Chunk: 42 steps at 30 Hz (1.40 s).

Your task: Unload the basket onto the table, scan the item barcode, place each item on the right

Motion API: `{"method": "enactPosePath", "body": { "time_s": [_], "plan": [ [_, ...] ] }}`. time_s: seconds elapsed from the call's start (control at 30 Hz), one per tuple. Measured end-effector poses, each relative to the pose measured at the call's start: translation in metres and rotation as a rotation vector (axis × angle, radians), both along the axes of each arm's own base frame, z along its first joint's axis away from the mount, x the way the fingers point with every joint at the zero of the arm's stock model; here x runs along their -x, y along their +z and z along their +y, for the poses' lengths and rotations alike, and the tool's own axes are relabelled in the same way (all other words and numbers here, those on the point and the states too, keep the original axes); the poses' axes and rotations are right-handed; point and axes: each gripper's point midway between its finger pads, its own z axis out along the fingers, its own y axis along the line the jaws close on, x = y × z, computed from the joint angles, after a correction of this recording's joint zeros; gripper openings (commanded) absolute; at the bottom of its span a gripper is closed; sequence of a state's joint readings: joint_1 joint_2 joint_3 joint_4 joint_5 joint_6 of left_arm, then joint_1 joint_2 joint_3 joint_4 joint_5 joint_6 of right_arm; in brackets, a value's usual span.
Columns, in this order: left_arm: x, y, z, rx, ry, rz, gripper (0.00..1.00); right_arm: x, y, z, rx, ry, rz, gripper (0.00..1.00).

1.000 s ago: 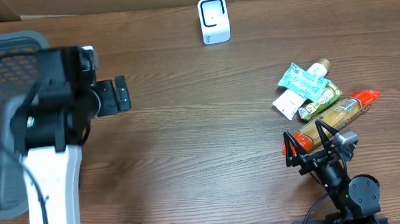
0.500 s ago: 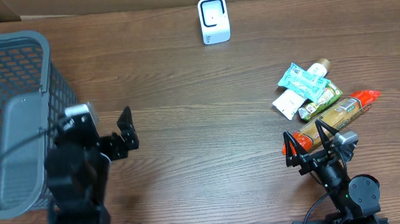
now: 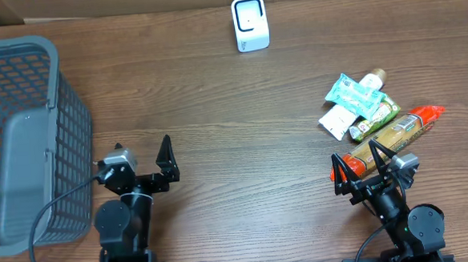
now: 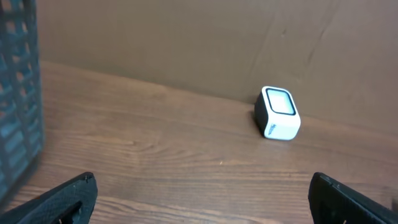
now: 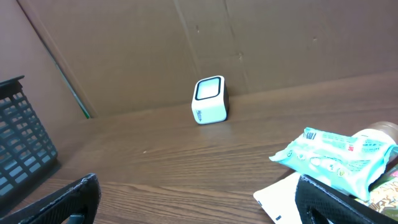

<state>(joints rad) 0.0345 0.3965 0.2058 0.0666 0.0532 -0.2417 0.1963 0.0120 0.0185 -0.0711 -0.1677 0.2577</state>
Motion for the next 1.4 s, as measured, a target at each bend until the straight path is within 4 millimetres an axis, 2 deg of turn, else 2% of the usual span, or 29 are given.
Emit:
{"method": "enactPosePath", "body": {
  "time_s": [0.43, 0.7, 0.93, 1.07, 1.4],
  "plan": [
    [0.004, -0.049, -0.002, 0.023, -0.007, 0.045, 0.99, 0.0, 0.0, 0.0, 0.0, 0.0, 0.0, 1.0],
    [0.008, -0.053, -0.006, 0.012, -0.015, 0.023, 1.0, 0.0, 0.0, 0.0, 0.0, 0.0, 0.0, 1.0],
    [0.018, -0.073, -0.006, -0.017, -0.02, 0.096, 1.0, 0.0, 0.0, 0.0, 0.0, 0.0, 0.0, 1.0],
    [0.022, -0.074, -0.005, -0.053, -0.023, 0.098, 1.0, 0.0, 0.0, 0.0, 0.0, 0.0, 0.0, 1.0],
    [0.024, -0.057, -0.004, -0.13, -0.023, 0.021, 0.99, 0.0, 0.0, 0.0, 0.0, 0.0, 0.0, 1.0]
  ]
}}
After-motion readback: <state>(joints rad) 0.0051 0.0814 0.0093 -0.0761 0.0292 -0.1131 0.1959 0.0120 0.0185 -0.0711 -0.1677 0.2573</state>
